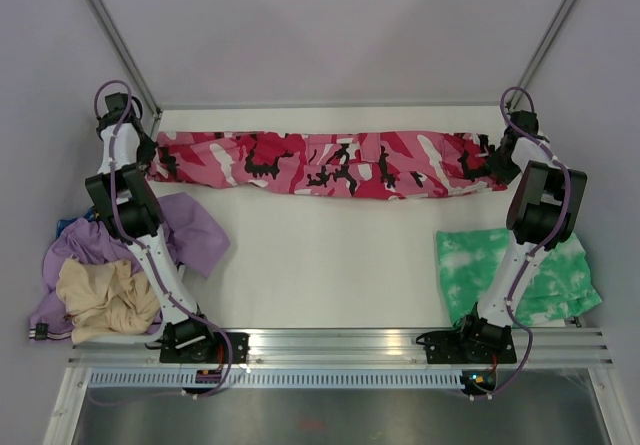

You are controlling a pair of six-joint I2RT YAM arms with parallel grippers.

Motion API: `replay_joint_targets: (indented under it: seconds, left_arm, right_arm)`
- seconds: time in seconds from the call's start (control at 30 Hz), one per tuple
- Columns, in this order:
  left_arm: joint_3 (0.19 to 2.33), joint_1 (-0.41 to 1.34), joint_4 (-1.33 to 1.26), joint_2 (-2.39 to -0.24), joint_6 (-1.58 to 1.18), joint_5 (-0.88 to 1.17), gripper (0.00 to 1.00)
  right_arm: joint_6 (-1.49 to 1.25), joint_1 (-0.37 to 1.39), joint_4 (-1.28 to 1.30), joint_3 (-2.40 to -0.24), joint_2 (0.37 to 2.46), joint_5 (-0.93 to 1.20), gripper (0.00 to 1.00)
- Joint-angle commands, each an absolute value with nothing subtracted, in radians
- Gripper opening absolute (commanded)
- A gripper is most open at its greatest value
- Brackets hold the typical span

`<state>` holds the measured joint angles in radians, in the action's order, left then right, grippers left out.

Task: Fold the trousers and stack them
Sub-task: Fold the trousers

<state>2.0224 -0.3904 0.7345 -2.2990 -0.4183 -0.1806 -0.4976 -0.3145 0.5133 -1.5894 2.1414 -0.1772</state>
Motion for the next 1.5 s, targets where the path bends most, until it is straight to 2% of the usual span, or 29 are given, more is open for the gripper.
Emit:
replay_joint_targets:
  seconds: [0.0, 0.3, 0.53, 0.6, 0.73, 0.77, 0.8, 0.87, 1.0, 1.2, 1.3, 1.37, 1.47]
  left_arm:
    - [2.127, -0.397, 0.681, -2.292, -0.434, -0.18, 0.06]
    - [2.216, -0.397, 0.571, -2.328, -0.425, -0.155, 0.08]
    - [2.364, -0.397, 0.751, -2.477, -0.495, -0.176, 0.08]
    - [2.364, -0.397, 0.765, -2.493, -0.511, -0.179, 0.11]
    - [2.367, -0.397, 0.79, -2.516, -0.522, -0.186, 0.35]
    - [2.367, -0.399, 0.793, -2.516, -0.525, -0.186, 0.51]
    - [2.361, -0.397, 0.796, -2.513, -0.526, -0.189, 0.59]
    - [2.349, -0.397, 0.796, -2.493, -0.528, -0.189, 0.67]
    - [2.281, -0.397, 0.782, -2.418, -0.534, -0.207, 0.75]
    - [2.031, -0.407, 0.747, -2.225, -0.632, -0.204, 0.75]
    - [1.844, -0.405, 0.62, -2.099, -0.721, -0.113, 0.74]
    - [1.76, -0.402, 0.532, -2.06, -0.791, -0.068, 0.68]
    - [1.743, -0.385, 0.503, -2.036, -0.857, -0.034, 0.6]
  right_arm:
    - [-0.511, -0.311, 0.535, -1.585, 2.158, -0.153, 0.47]
    - [-0.518, -0.311, 0.534, -1.577, 2.148, -0.164, 0.47]
    - [-0.514, -0.308, 0.546, -1.601, 2.154, -0.167, 0.47]
    - [-0.511, -0.308, 0.548, -1.603, 2.154, -0.169, 0.47]
    - [-0.512, -0.308, 0.554, -1.631, 2.166, -0.164, 0.47]
    - [-0.512, -0.307, 0.558, -1.635, 2.172, -0.161, 0.47]
    - [-0.511, -0.305, 0.56, -1.641, 2.174, -0.158, 0.47]
    - [-0.512, -0.301, 0.56, -1.651, 2.178, -0.156, 0.48]
    - [-0.514, -0.293, 0.555, -1.651, 2.183, -0.149, 0.48]
    - [-0.511, -0.284, 0.542, -1.615, 2.178, -0.138, 0.47]
    - [-0.511, -0.282, 0.532, -1.602, 2.168, -0.135, 0.47]
    - [-0.509, -0.284, 0.532, -1.605, 2.16, -0.13, 0.47]
    - [-0.511, -0.282, 0.537, -1.609, 2.137, -0.118, 0.48]
